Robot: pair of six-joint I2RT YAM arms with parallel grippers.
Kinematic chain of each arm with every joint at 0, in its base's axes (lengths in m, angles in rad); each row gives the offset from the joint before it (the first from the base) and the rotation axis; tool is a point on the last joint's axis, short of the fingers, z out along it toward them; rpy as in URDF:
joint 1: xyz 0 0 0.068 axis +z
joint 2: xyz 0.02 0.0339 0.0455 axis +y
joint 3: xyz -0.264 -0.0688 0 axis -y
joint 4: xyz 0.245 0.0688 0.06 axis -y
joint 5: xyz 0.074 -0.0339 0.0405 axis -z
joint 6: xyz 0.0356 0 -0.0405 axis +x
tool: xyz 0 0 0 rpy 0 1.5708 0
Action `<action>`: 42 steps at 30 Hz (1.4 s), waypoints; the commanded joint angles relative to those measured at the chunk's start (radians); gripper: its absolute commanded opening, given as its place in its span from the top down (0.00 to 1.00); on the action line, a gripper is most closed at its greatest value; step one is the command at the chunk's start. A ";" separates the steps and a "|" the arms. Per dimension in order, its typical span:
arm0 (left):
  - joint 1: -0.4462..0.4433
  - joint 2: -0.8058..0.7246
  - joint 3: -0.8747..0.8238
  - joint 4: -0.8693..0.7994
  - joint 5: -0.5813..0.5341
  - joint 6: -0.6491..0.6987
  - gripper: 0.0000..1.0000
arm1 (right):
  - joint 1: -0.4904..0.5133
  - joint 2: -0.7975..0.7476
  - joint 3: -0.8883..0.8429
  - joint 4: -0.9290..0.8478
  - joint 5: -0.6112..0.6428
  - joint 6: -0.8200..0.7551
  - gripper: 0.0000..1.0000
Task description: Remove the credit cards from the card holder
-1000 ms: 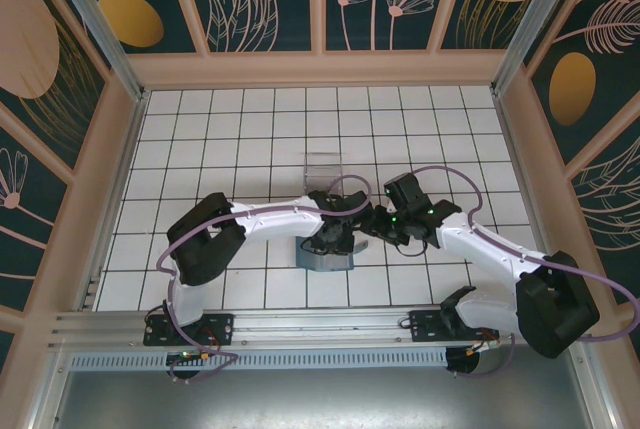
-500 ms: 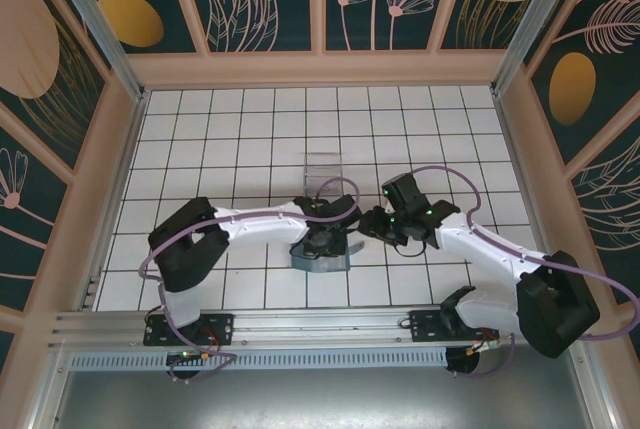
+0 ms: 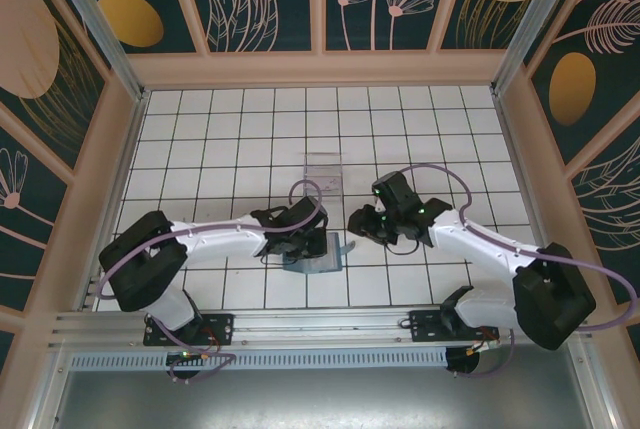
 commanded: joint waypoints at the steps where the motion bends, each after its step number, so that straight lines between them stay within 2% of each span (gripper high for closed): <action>1: 0.007 -0.032 -0.025 0.133 0.068 0.016 0.92 | 0.008 0.014 0.027 0.045 -0.026 0.030 0.60; 11: 0.007 -0.029 -0.042 0.217 0.137 0.029 0.92 | 0.006 0.055 -0.013 0.146 -0.081 0.060 0.60; 19: 0.008 -0.017 -0.037 0.198 0.136 0.038 0.90 | 0.012 0.122 -0.047 0.238 -0.144 0.069 0.67; 23: 0.007 -0.011 -0.022 0.172 0.125 0.047 0.83 | 0.014 0.139 -0.056 0.249 -0.148 0.071 0.67; 30: 0.007 -0.076 0.023 0.058 0.057 0.072 0.72 | 0.016 0.165 -0.064 0.284 -0.165 0.085 0.66; 42: 0.046 -0.251 0.069 -0.173 -0.139 0.096 0.71 | 0.057 0.199 -0.003 0.268 -0.185 0.098 0.60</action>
